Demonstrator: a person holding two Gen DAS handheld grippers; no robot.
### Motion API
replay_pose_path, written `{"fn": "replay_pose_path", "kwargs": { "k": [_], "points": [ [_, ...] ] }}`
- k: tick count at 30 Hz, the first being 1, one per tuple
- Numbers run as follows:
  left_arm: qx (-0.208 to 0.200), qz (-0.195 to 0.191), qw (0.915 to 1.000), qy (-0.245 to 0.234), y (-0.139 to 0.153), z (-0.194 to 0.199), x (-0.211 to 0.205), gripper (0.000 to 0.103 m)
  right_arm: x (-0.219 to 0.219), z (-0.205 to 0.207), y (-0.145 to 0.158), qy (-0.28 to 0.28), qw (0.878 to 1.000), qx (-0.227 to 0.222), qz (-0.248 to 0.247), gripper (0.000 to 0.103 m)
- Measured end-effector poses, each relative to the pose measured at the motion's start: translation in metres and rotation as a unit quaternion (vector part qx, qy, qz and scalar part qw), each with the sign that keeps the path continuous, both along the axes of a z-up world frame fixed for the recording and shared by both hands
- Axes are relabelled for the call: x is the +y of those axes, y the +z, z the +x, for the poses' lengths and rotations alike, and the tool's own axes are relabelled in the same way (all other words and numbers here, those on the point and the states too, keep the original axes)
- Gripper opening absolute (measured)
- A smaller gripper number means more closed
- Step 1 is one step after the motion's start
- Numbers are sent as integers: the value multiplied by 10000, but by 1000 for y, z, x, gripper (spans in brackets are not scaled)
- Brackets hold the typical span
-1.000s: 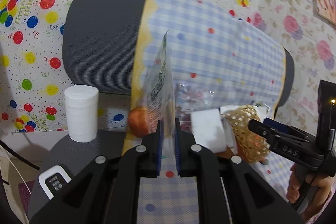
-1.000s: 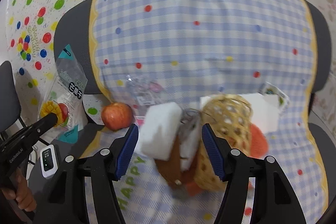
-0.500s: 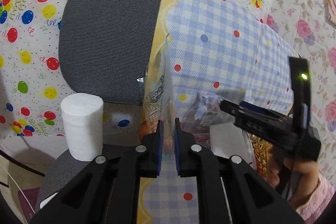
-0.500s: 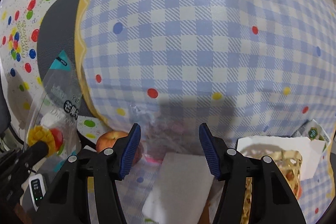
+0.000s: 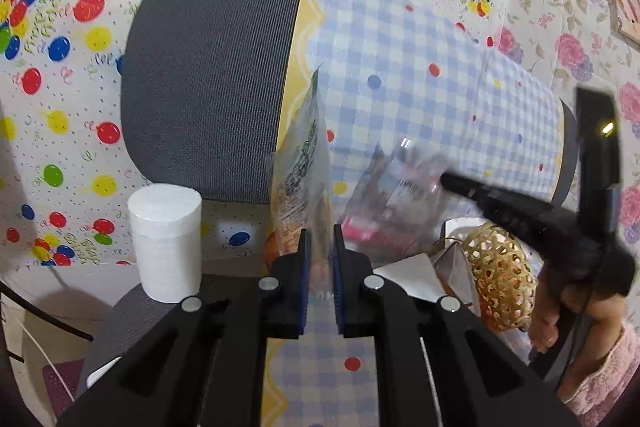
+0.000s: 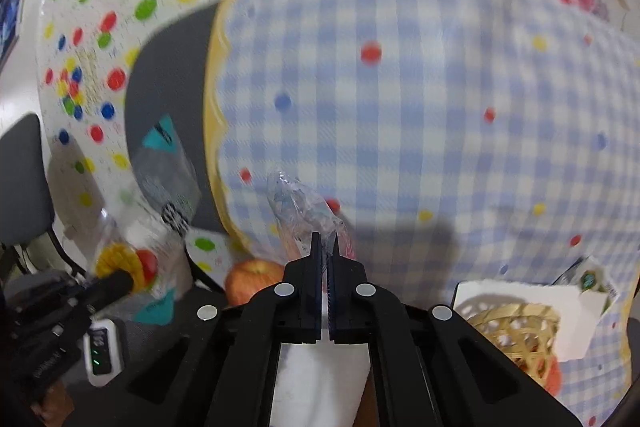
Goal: Collect trash
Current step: 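Carry both wrappers over the pink trash bin and open both grippers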
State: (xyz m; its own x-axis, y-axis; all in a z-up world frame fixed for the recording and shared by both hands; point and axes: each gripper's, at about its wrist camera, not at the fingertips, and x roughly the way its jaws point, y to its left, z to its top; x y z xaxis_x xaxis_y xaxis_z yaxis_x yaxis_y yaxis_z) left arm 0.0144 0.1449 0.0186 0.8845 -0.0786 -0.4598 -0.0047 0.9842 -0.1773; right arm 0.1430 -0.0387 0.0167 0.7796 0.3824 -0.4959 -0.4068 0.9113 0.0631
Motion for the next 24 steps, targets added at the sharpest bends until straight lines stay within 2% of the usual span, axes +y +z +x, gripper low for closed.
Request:
{"fn": "replay_pose_path", "kwargs": {
  "k": [4,7,12,16,24],
  "points": [
    [-244,107,9996,-11,20,-20,-8,8,-12,-24,33,-16,9991,-386,164,2],
    [-373,128,9992,-114,31,-33,-19,8,-26,-51,50,-81,9985,-506,190,3],
    [-482,255,9972,-512,35,-56,-50,8,-43,-87,53,-275,9979,-577,69,3],
    [-476,295,9943,-904,31,-71,-79,8,-74,-128,49,-562,9971,-516,-13,3],
    [-420,86,9814,-1872,23,-103,-139,8,-139,-203,43,-1344,9897,-485,-63,3]
  ]
}}
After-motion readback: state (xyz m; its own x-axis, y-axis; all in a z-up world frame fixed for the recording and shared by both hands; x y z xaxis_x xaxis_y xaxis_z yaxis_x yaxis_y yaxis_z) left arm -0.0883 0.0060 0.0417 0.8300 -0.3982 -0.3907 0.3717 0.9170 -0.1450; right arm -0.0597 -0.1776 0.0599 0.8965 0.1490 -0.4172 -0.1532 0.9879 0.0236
